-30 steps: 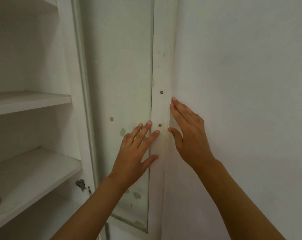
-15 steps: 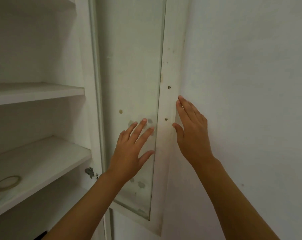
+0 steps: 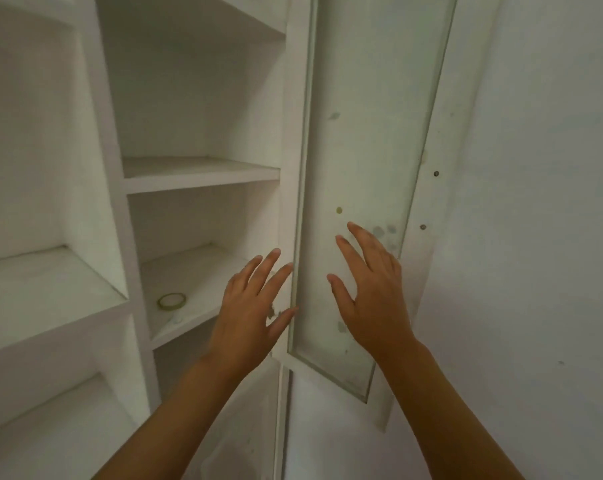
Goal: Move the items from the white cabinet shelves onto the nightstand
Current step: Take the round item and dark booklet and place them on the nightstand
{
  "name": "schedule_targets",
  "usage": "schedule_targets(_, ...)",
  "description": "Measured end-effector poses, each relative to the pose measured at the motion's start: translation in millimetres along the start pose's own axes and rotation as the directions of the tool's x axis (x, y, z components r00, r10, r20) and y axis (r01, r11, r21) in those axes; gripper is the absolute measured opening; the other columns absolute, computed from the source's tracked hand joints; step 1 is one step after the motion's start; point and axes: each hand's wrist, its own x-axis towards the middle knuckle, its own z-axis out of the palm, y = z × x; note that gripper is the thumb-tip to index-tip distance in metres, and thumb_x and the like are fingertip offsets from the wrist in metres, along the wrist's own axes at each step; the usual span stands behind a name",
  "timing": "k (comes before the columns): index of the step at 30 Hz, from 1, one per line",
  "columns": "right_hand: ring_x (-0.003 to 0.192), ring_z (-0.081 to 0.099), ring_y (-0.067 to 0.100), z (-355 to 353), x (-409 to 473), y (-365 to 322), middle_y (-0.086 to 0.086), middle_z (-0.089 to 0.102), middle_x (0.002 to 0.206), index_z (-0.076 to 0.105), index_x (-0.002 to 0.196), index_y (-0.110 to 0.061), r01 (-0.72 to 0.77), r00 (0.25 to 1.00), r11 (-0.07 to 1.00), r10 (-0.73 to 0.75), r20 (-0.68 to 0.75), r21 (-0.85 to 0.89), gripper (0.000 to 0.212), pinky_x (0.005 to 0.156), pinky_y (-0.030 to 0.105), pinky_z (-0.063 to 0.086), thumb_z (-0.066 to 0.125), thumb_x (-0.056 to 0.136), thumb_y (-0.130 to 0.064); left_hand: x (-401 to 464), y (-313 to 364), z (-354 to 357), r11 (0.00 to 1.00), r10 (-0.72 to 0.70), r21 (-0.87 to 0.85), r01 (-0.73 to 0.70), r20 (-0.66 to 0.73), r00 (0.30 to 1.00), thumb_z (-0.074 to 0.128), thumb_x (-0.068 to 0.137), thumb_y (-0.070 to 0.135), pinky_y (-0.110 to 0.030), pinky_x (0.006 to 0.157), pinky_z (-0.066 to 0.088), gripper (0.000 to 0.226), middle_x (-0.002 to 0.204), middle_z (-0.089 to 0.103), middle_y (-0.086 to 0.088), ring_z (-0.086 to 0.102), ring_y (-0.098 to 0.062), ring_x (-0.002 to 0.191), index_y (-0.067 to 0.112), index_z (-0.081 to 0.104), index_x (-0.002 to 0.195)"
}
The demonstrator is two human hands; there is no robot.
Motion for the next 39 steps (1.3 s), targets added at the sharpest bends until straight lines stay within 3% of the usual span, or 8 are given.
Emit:
schedule_targets(6, 0.152, 0.038, 0.026, 40.3, -13.4, -57.8, 0.006, 0.04, 0.165, 0.051, 0.152, -0.015, -0.001, 0.996, 0.993, -0.01, 0.094, 0.122, 0.055, 0.121, 0.045, 0.03, 0.068, 0.101, -0.028, -60.7, -44.3, -29.2, 0.991, -0.123, 0.054, 0.12, 0.04, 0.992, 0.033, 0.097, 0.074, -0.058, 0.124, 0.03, 0.073, 0.173, 0.02, 0.011, 0.022, -0.023, 0.158, 0.038, 0.031, 0.16)
schedule_targets(11, 0.153, 0.035, 0.02, 81.7, -12.5, -92.8, -0.001, 0.036, 0.167, 0.049, 0.153, -0.019, 0.019, 0.979, 0.967, -0.07, 0.19, 0.255, 0.056, 0.121, 0.042, 0.03, 0.067, 0.101, -0.028, -97.7, -75.2, -43.2, 0.973, -0.213, 0.1, 0.207, 0.053, 0.976, 0.035, 0.098, 0.07, -0.058, 0.121, 0.035, 0.072, 0.17, 0.028, 0.006, 0.028, -0.026, 0.156, 0.033, 0.037, 0.159)
schedule_targets(14, 0.152, 0.035, 0.02, 108.8, -4.8, -107.3, -0.002, 0.034, 0.167, 0.048, 0.154, -0.02, 0.023, 0.969, 0.947, -0.1, 0.226, 0.321, 0.055, 0.119, 0.049, 0.038, 0.064, 0.103, -0.032, -111.1, -90.8, -43.5, 0.96, -0.245, 0.146, 0.237, 0.043, 0.968, 0.037, 0.101, 0.067, -0.049, 0.124, 0.031, 0.068, 0.17, 0.028, 0.007, 0.026, -0.023, 0.157, 0.034, 0.035, 0.16)
schedule_targets(18, 0.154, 0.03, 0.017, 148.6, 4.2, -114.5, -0.004, 0.031, 0.168, 0.047, 0.155, -0.022, 0.042, 0.946, 0.925, -0.158, 0.282, 0.377, 0.054, 0.123, 0.046, 0.031, 0.06, 0.105, -0.036, -124.1, -108.0, -27.8, 0.935, -0.295, 0.221, 0.278, 0.05, 0.954, 0.031, 0.102, 0.067, -0.037, 0.125, 0.022, 0.068, 0.171, 0.024, 0.01, 0.023, -0.018, 0.157, 0.034, 0.032, 0.161)
schedule_targets(27, 0.153, 0.031, 0.014, 228.7, 13.0, -94.4, -0.006, 0.03, 0.168, 0.05, 0.152, -0.022, 0.096, 0.873, 0.85, -0.322, 0.367, 0.517, 0.053, 0.12, 0.035, 0.025, 0.062, 0.104, -0.037, -131.6, -121.7, 20.6, 0.86, -0.447, 0.274, 0.43, -0.002, 0.895, 0.048, 0.101, 0.056, -0.038, 0.126, 0.021, 0.065, 0.169, 0.026, 0.012, 0.018, -0.014, 0.158, 0.035, 0.03, 0.16)
schedule_targets(32, 0.153, 0.029, 0.014, 266.9, 20.3, -90.2, -0.006, 0.03, 0.169, 0.05, 0.152, -0.022, 0.096, 0.828, 0.802, -0.393, 0.399, 0.589, 0.054, 0.121, 0.035, 0.024, 0.064, 0.103, -0.036, -132.2, -124.2, 36.6, 0.804, -0.498, 0.333, 0.493, -0.075, 0.864, 0.067, 0.097, 0.042, -0.046, 0.121, 0.037, 0.069, 0.167, 0.035, 0.007, 0.026, -0.016, 0.156, 0.029, 0.036, 0.158)
schedule_targets(39, 0.15, 0.038, 0.023, 316.2, 32.3, -102.9, 0.003, 0.04, 0.164, 0.059, 0.145, -0.017, 0.069, 0.767, 0.739, -0.468, 0.438, 0.67, 0.048, 0.121, 0.047, 0.031, 0.065, 0.102, -0.036, -138.7, -122.7, 45.4, 0.704, -0.554, 0.487, 0.517, -0.08, 0.829, 0.056, 0.102, 0.047, -0.049, 0.123, 0.03, 0.072, 0.174, 0.011, 0.014, 0.004, -0.008, 0.161, 0.031, 0.025, 0.164)
